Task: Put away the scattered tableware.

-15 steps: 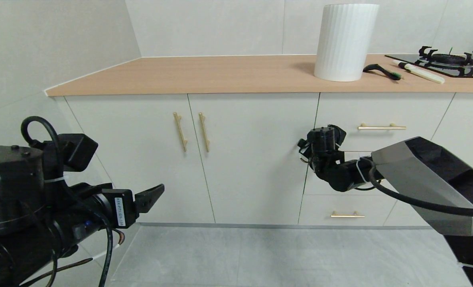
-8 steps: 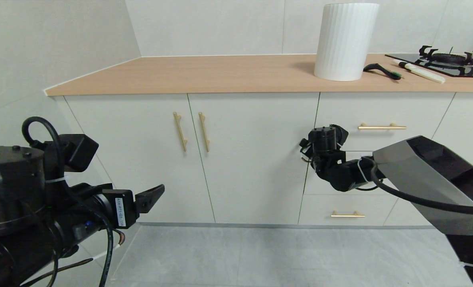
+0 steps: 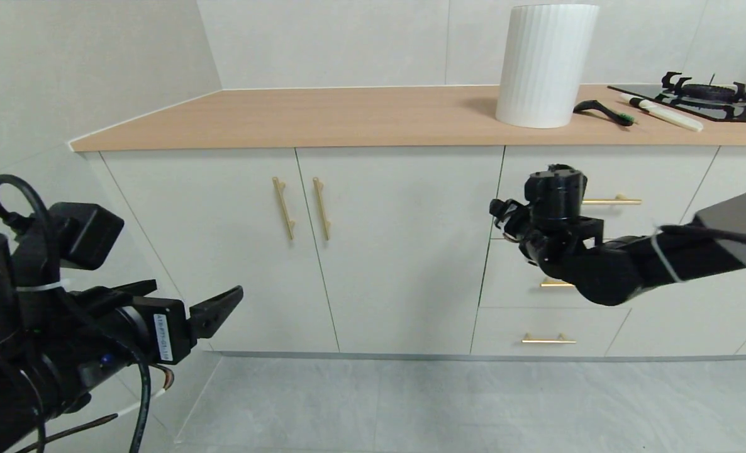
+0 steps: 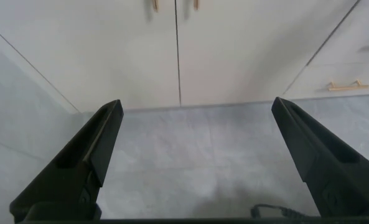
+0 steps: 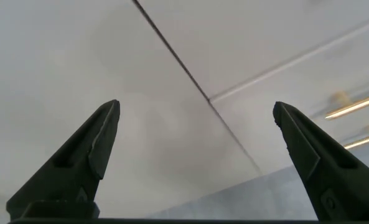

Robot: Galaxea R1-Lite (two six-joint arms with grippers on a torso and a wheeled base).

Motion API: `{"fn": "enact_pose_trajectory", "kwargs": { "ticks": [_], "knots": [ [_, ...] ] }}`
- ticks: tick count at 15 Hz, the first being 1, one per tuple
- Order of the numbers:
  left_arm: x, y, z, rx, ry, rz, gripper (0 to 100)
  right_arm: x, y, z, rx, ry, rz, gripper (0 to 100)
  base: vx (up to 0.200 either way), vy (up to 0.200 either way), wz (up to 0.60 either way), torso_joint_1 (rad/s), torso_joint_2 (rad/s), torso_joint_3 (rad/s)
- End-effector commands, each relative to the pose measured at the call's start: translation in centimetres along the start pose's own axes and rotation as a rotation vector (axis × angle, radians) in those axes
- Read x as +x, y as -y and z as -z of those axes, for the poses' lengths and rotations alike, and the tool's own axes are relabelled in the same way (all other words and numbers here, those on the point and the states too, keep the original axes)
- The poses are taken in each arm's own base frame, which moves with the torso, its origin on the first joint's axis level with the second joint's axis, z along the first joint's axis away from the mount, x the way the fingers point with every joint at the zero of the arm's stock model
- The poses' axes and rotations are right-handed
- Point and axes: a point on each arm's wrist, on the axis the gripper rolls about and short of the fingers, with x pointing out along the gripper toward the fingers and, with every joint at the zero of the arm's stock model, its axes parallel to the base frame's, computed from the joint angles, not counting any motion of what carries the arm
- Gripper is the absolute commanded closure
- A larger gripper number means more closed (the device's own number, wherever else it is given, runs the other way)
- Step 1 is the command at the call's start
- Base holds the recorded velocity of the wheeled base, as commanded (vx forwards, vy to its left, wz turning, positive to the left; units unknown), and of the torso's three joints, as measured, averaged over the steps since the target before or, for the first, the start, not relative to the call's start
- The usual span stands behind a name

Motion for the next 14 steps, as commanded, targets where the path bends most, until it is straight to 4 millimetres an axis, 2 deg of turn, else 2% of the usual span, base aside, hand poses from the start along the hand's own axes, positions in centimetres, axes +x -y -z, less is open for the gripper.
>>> {"fn": "enact_pose_trajectory", "kwargs": {
  "ticks": [1,3,5,7,9,10,12,13,14],
  "knots": [
    [-1.3,-0.6,-0.3,0.004,0.045,-0.020,0,-11.1,3.0,-6.8,-0.057,0.125,-0.085,0,0.000,0.000,0.00,0.000,0.00,0.000],
    [-2.6,-1.5,-0.3,-0.006,0.090,-0.086,0,-17.2,7.8,-7.5,-0.141,0.166,-0.074,0,0.000,0.000,0.00,0.000,0.00,0.000],
    [-5.3,-2.7,2.3,0.007,0.107,-0.092,0,-21.5,13.2,-7.5,-0.200,0.208,0.016,0,0.000,0.000,0.00,0.000,0.00,0.000],
    [-8.7,-4.2,3.9,-0.006,0.196,-0.115,0,-25.1,16.8,-7.3,-0.194,0.257,0.030,0,0.000,0.000,0.00,0.000,0.00,0.000],
    [-11.2,-5.3,5.0,-0.009,0.251,-0.154,0,-28.0,18.9,-6.7,-0.247,0.303,0.039,0,0.000,0.000,0.00,0.000,0.00,0.000],
    [-13.1,-5.9,6.2,0.001,0.273,-0.172,0,-30.2,20.0,-5.8,-0.302,0.321,0.041,0,0.000,0.000,0.00,0.000,0.00,0.000],
    [-15.5,-6.7,8.9,0.013,0.248,-0.180,0,-33.6,21.7,-4.6,-0.404,0.360,0.049,0,0.000,0.000,0.00,0.000,0.00,0.000],
    [-15.5,-6.7,8.9,0.013,0.248,-0.180,0,-33.6,21.7,-4.6,-0.404,0.360,0.049,0,0.000,0.000,0.00,0.000,0.00,0.000],
    [-16.8,-7.0,10.8,0.008,0.240,-0.205,0,-36.4,23.3,-3.3,-0.470,0.378,0.058,0,0.000,0.000,0.00,0.000,0.00,0.000]
  ]
}}
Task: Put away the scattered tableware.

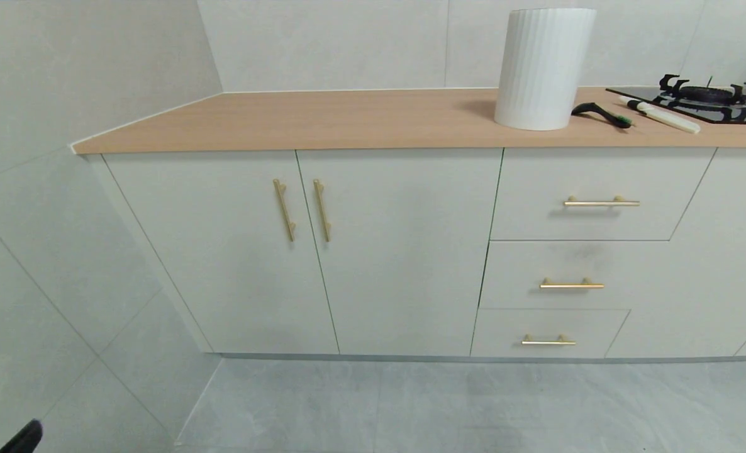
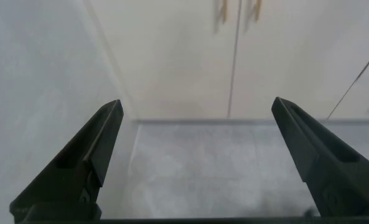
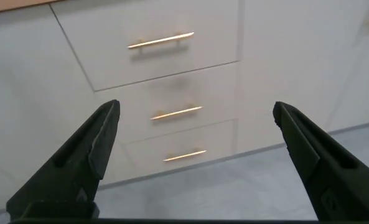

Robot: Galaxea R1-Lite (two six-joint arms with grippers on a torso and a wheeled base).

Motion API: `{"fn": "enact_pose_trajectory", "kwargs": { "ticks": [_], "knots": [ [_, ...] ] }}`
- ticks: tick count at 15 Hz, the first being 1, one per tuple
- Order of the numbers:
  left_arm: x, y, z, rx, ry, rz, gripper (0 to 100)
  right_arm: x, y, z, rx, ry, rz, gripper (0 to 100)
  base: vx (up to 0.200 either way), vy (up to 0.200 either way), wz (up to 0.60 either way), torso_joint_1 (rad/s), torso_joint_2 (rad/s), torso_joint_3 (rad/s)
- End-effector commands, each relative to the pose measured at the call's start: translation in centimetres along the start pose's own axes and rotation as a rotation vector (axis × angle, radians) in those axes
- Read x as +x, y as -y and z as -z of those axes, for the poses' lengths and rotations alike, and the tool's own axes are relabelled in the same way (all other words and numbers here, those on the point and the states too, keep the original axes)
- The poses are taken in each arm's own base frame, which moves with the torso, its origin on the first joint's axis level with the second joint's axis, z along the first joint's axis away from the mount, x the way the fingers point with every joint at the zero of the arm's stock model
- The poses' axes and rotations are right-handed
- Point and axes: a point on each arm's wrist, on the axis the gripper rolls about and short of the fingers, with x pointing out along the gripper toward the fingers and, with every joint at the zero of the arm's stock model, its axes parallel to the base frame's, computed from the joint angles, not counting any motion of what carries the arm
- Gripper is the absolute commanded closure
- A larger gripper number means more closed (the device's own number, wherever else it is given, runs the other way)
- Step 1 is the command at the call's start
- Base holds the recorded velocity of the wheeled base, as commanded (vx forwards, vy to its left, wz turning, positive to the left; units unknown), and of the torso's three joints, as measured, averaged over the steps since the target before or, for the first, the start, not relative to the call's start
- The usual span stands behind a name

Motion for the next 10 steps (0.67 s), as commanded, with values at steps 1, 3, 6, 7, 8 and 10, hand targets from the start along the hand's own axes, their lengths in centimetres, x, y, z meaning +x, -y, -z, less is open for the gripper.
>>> {"fn": "enact_pose_trajectory", "kwargs": {
  "ticks": [1,3,6,7,8,10],
  "knots": [
    [-3.6,-1.3,2.7,-0.051,0.114,-0.064,0,-7.0,3.1,2.9,-0.097,0.110,0.020,0,0.000,0.000,0.00,0.000,0.00,0.000],
    [-4.1,-1.3,3.2,-0.062,0.137,-0.104,0,-7.4,3.3,3.5,-0.103,0.100,0.082,0,0.000,0.000,0.00,0.000,0.00,0.000],
    [-3.2,-1.0,5.8,-0.019,0.093,-0.218,0,-6.8,3.4,5.9,-0.141,0.021,0.203,0,0.000,0.000,0.00,0.000,0.00,0.000],
    [-3.0,-0.9,6.0,-0.027,0.103,-0.254,0,-7.1,3.3,7.1,-0.148,0.024,0.265,0,0.000,0.000,0.00,0.000,0.00,0.000],
    [-3.0,-0.8,5.8,-0.039,0.127,-0.293,0,-7.5,3.4,8.2,-0.170,0.027,0.265,0,0.000,0.000,0.00,0.000,0.00,0.000],
    [-2.7,-0.6,6.2,-0.054,0.149,-0.350,0,-7.5,3.4,8.6,-0.139,-0.008,0.255,0,0.000,0.000,0.00,0.000,0.00,0.000]
  ]
}}
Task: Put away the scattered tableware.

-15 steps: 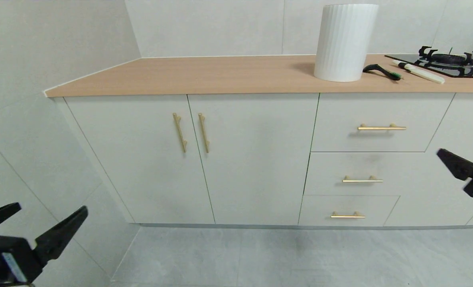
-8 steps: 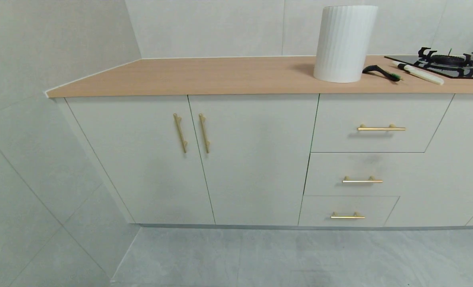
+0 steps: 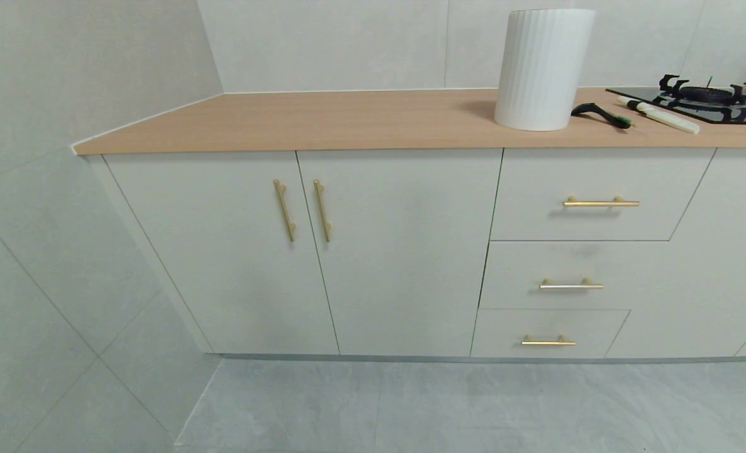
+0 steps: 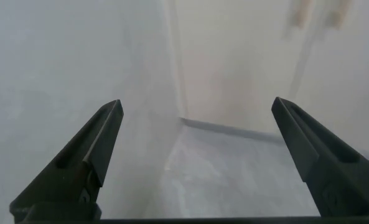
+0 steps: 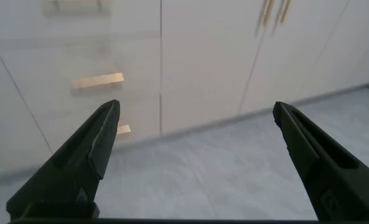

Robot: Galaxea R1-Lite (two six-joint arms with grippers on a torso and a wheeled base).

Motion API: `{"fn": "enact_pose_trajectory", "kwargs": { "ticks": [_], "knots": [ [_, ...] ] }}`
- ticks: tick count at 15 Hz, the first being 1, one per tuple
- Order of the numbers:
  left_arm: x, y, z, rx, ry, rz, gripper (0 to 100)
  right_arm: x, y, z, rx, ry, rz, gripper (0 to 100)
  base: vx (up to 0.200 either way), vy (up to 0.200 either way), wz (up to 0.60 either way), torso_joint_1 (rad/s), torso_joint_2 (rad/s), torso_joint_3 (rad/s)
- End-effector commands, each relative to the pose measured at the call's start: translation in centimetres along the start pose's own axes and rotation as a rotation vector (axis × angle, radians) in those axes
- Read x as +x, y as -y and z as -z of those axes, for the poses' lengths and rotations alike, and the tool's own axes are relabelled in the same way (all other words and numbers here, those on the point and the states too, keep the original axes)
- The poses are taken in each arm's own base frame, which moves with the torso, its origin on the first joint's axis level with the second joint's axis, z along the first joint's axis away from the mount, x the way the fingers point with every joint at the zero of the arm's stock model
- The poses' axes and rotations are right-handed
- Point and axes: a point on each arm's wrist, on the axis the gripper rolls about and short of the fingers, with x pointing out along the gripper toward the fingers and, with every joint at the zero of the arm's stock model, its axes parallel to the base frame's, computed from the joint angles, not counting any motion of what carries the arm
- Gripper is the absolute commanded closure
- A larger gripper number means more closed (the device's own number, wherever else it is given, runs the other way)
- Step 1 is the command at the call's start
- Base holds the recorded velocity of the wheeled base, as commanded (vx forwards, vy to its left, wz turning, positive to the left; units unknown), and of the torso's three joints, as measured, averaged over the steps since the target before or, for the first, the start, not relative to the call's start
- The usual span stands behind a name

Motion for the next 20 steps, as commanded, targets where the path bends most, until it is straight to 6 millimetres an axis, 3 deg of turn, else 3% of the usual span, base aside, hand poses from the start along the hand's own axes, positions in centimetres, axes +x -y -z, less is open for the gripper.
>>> {"fn": "enact_pose_trajectory", "kwargs": {
  "ticks": [1,3,5,10,14,20],
  "knots": [
    [0.1,0.3,1.3,0.005,-0.006,-0.081,0,-0.3,0.0,0.7,0.027,0.018,0.018,0,0.000,0.000,0.00,0.000,0.00,0.000],
    [-0.4,0.5,3.5,0.030,0.005,-0.152,0,-0.3,0.0,0.7,0.034,0.018,0.016,0,0.000,0.000,0.00,0.000,0.00,0.000],
    [-0.4,0.5,3.6,-0.043,-0.002,-0.131,0,-0.3,0.0,0.7,0.042,0.020,-0.013,0,0.000,0.000,0.00,0.000,0.00,0.000],
    [-0.5,1.6,4.0,-0.025,-0.024,0.354,0,-0.4,-0.7,0.6,0.037,0.038,-0.318,0,0.000,0.000,0.00,0.000,0.00,0.000],
    [-0.5,1.6,4.0,-0.047,-0.029,0.363,0,-0.5,-1.1,1.3,0.025,-0.030,-0.504,0,0.000,0.000,0.00,0.000,0.00,0.000],
    [-0.5,1.6,4.0,-0.052,-0.030,0.361,0,-0.5,-1.1,1.2,0.056,-0.014,-0.500,0,0.000,0.000,0.00,0.000,0.00,0.000]
  ]
}}
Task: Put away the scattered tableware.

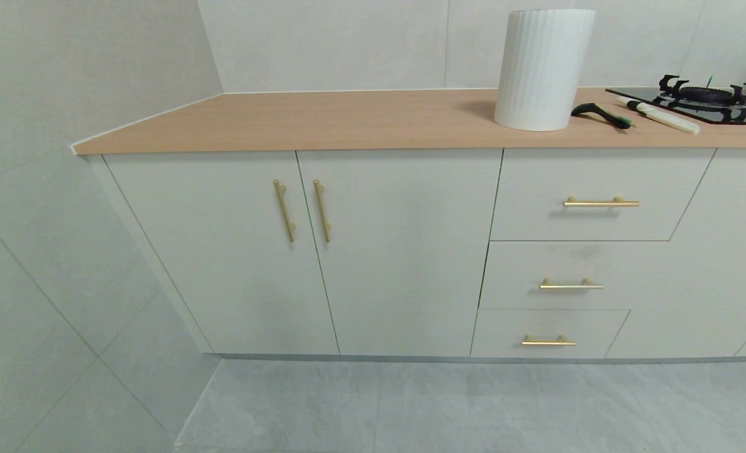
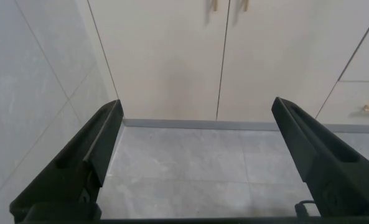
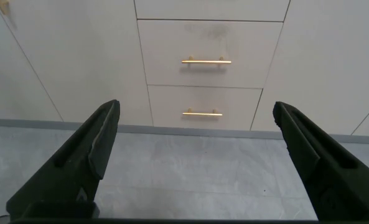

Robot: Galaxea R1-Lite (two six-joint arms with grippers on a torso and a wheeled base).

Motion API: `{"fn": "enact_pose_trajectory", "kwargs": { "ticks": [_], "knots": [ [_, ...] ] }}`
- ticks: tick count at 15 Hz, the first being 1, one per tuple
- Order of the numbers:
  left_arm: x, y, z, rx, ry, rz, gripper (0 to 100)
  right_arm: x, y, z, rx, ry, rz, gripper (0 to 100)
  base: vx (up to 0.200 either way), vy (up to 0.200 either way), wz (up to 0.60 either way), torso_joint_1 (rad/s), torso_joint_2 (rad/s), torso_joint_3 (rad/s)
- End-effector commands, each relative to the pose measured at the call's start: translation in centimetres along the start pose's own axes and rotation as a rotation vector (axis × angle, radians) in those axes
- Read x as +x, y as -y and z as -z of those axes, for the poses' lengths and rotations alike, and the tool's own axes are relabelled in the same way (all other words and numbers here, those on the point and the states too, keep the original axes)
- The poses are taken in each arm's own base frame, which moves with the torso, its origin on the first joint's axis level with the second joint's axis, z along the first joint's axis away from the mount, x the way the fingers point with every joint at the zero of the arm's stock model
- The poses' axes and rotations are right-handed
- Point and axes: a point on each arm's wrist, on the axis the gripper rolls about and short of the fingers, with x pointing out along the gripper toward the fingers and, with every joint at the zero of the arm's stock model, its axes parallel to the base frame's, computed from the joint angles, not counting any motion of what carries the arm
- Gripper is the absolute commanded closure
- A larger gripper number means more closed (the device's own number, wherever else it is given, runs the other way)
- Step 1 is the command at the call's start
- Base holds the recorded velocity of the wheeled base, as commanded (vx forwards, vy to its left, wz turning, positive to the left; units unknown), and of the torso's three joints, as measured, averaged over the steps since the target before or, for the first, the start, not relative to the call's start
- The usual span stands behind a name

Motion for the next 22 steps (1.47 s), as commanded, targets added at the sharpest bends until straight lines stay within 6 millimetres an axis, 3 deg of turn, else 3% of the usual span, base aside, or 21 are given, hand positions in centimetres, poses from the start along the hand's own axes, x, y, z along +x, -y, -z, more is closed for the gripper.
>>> {"fn": "enact_pose_trajectory", "kwargs": {
  "ticks": [1,12,18,22],
  "knots": [
    [0.00,0.00,-0.02,0.000,0.001,-0.001,0,0.03,0.01,0.03,0.001,-0.005,0.002,0,0.000,0.000,0.00,0.000,0.00,0.000],
    [0.00,0.01,-0.02,0.030,0.001,0.002,0,0.03,0.00,0.03,0.001,-0.005,0.000,0,0.000,0.000,0.00,0.000,0.00,0.000],
    [0.00,0.01,-0.02,0.027,0.001,0.002,0,0.03,0.00,0.03,0.001,-0.005,0.000,0,0.000,-0.200,0.00,-0.002,0.00,0.004],
    [0.00,0.00,-0.02,0.000,0.001,0.000,0,0.03,0.00,0.03,0.001,-0.005,0.000,0,0.000,0.000,0.00,0.000,0.00,0.000]
  ]
}}
